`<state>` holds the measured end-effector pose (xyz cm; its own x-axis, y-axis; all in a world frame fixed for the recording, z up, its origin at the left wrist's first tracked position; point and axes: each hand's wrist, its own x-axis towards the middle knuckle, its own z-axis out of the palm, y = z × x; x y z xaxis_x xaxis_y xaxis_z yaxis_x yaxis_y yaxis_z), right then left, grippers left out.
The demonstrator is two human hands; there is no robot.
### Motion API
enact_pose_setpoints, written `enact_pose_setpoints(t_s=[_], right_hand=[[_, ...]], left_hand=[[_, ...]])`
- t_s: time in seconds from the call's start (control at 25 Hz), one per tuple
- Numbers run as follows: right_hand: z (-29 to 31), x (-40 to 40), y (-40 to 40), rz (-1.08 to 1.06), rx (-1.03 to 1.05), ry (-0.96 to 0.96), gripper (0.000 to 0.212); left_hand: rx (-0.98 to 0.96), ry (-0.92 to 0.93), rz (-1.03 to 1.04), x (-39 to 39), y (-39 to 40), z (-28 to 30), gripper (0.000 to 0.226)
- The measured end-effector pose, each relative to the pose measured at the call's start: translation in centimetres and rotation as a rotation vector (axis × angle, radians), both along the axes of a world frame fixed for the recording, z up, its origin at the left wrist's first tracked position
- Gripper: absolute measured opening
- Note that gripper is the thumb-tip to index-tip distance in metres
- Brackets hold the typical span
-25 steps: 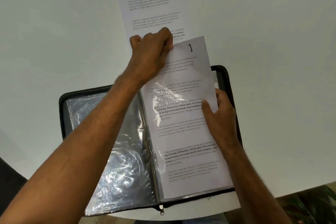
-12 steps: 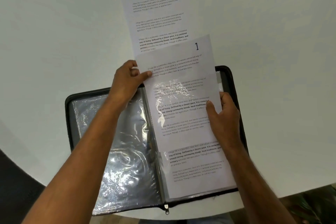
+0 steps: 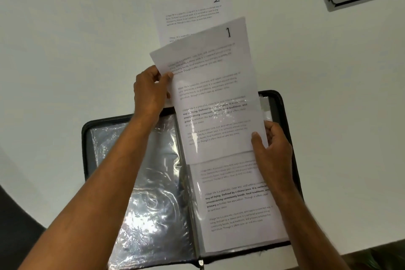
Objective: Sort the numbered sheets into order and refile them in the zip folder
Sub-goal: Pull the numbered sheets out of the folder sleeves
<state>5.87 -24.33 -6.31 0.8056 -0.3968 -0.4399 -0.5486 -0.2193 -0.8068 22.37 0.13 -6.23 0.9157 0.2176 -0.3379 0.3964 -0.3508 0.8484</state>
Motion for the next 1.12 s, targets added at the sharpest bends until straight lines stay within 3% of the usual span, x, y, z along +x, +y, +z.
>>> enact_pose_setpoints(t_s=[0.56, 0.72, 0.84, 1.0, 1.12], right_hand=[[-0.4, 0.5, 0.1, -0.040, -0.036, -0.004, 0.016], [-0.2, 0.7, 0.3, -0.048, -0.022, 0.000, 0.017], [-0.2, 0.7, 0.4, -0.038, -0.028, 0.005, 0.018], [0.0, 0.8, 0.4, -0.037, -0.045, 0.010, 0.019], [0.2, 0.9, 0.5, -0.033, -0.056, 0.011, 0.018]], left_hand=[[0.025, -0.009, 0.116, 10.8, -0.3, -0.9, 0.013], [0.055, -0.014, 0.150, 12.0, 0.0, -1.6, 0.023], [0.022, -0.050, 0.132, 12.5, 0.2, -2.1, 0.005], [-0.005, -0.115, 0.079, 11.9, 0.5, -3.0, 0.049], [0.134, -0.270, -0.051, 9.3, 0.4, -3.4, 0.051]])
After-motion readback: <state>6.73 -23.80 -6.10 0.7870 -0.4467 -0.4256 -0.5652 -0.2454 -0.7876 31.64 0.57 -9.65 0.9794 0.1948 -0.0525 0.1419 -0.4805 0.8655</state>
